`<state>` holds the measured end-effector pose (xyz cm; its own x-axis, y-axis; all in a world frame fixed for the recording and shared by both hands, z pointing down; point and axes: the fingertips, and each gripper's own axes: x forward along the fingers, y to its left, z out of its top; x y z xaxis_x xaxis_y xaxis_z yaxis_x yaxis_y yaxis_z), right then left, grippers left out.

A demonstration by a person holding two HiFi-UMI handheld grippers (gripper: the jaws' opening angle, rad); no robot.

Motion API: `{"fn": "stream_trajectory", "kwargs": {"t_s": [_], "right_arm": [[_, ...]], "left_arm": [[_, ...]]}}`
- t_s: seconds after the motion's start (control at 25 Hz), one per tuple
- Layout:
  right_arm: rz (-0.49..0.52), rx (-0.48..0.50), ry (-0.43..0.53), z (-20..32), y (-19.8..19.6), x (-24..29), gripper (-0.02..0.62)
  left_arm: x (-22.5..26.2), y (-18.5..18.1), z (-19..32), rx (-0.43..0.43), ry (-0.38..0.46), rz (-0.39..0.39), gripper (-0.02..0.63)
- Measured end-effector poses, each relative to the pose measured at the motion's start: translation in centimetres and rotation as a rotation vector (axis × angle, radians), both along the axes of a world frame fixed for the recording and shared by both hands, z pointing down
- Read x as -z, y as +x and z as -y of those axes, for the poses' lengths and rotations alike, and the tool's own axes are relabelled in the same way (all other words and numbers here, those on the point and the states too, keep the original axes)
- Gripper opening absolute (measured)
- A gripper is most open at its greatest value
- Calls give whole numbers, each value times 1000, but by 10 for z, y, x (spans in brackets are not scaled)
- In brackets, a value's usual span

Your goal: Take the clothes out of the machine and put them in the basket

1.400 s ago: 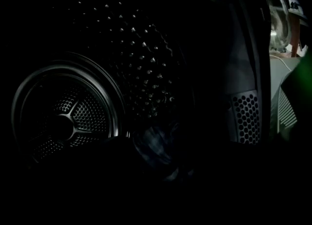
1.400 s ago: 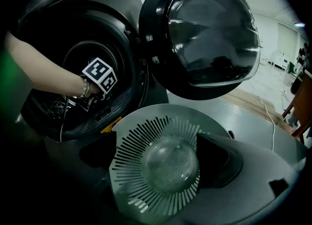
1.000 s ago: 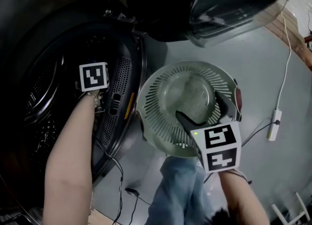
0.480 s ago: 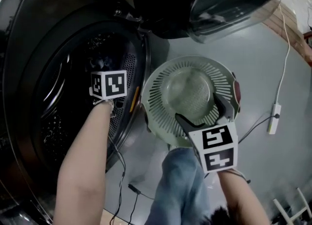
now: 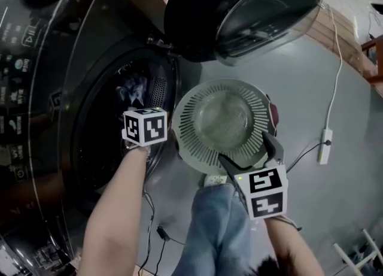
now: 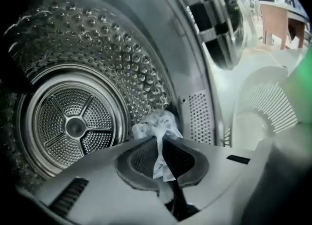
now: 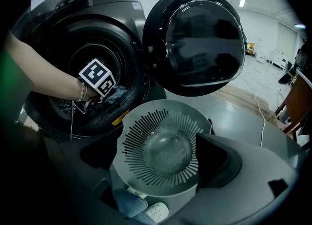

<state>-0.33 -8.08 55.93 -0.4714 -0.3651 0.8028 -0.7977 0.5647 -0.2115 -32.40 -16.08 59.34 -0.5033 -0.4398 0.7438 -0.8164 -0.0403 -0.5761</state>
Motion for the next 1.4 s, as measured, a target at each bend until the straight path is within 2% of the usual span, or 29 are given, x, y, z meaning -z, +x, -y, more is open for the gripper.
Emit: {"fn": "stream_trajectory", "kwargs": {"t_s": [0.2, 0.4, 0.6, 0.8, 1.08, 1.2, 1.32, 1.4], "right_arm": [[1, -12, -2, -7, 9, 18, 502], [-6, -5, 7, -9, 13, 38, 502], [-7, -31, 24, -3, 21, 47, 500], [-14, -85, 8, -1, 35, 41, 500], [-37, -101, -20, -10, 51, 32, 500], [-44, -113, -27, -11, 56, 29, 500], [-49, -123, -28, -11, 62, 27, 500], [-54, -126, -26, -10, 65, 26, 500]], "left_arm": [[14, 30, -14, 33, 37, -84, 28], [30, 59, -31, 37, 40, -145, 28], [48, 90, -47, 94, 100, -279, 28], [50, 135, -51, 56, 137, -419, 28], [56, 202, -47, -57, 149, -631, 28], [57, 222, -48, -72, 154, -699, 28], [59, 244, -51, -82, 158, -848, 28], [61, 263, -54, -133, 151, -945, 28]]}}
